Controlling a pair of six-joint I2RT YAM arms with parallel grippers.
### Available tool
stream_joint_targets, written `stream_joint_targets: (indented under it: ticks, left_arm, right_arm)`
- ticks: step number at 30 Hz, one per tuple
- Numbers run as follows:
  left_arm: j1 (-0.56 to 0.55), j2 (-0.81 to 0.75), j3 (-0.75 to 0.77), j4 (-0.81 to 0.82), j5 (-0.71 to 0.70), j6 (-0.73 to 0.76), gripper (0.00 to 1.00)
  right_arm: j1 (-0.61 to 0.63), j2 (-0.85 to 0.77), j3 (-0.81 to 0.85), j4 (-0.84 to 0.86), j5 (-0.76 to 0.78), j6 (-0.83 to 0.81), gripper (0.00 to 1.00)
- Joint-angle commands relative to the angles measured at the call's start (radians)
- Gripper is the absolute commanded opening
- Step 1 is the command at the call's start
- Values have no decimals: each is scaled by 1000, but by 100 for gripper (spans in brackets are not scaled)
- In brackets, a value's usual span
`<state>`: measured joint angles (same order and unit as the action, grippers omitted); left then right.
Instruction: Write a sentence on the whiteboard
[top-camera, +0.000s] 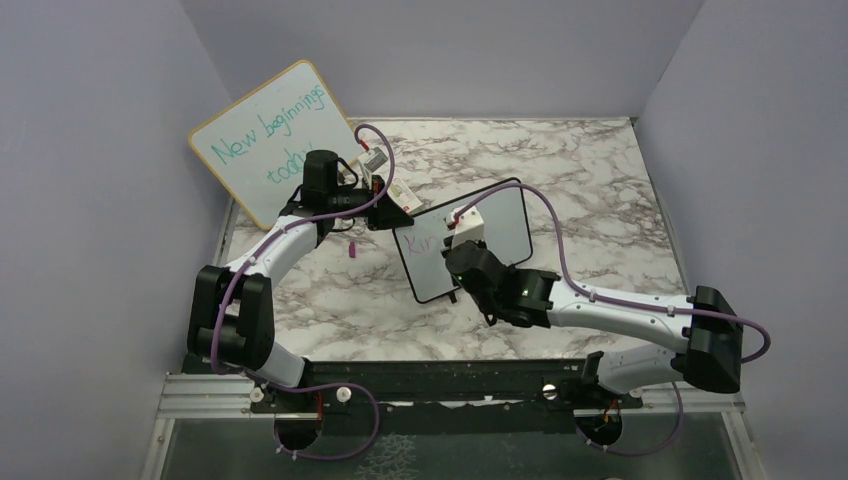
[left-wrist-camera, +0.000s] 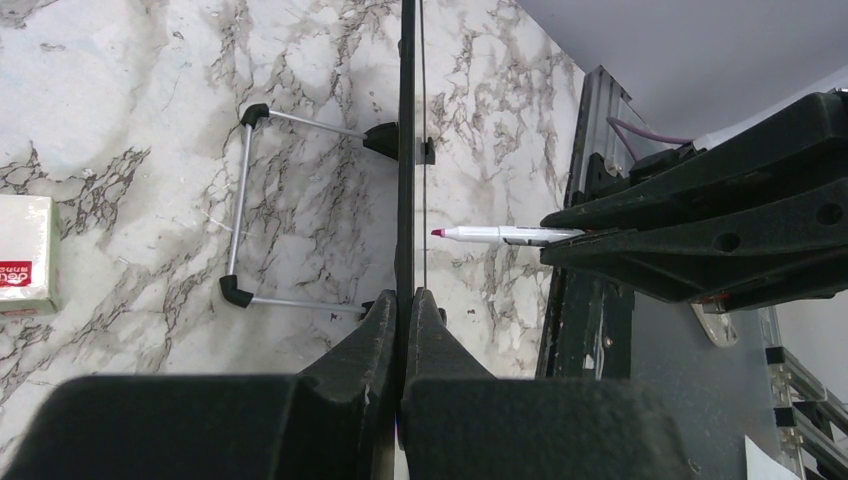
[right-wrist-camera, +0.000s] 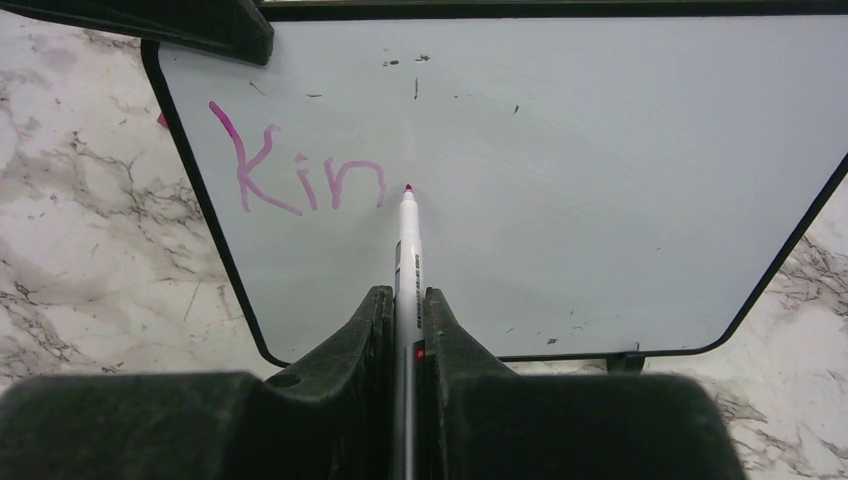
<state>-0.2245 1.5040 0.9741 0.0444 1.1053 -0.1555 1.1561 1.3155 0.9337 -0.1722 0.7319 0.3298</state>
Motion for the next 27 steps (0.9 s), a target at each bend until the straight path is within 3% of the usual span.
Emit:
stream_joint_targets:
  ticks: [1, 27]
  left_arm:
    - [-3, 27, 2, -43, 7, 14, 0]
    - [-3, 32, 4, -43, 18, 14, 0]
  right_arm:
    - [-12, -6, -10, 47, 39, -11, 0]
    - [-47, 44, 14, 76, -10, -29, 0]
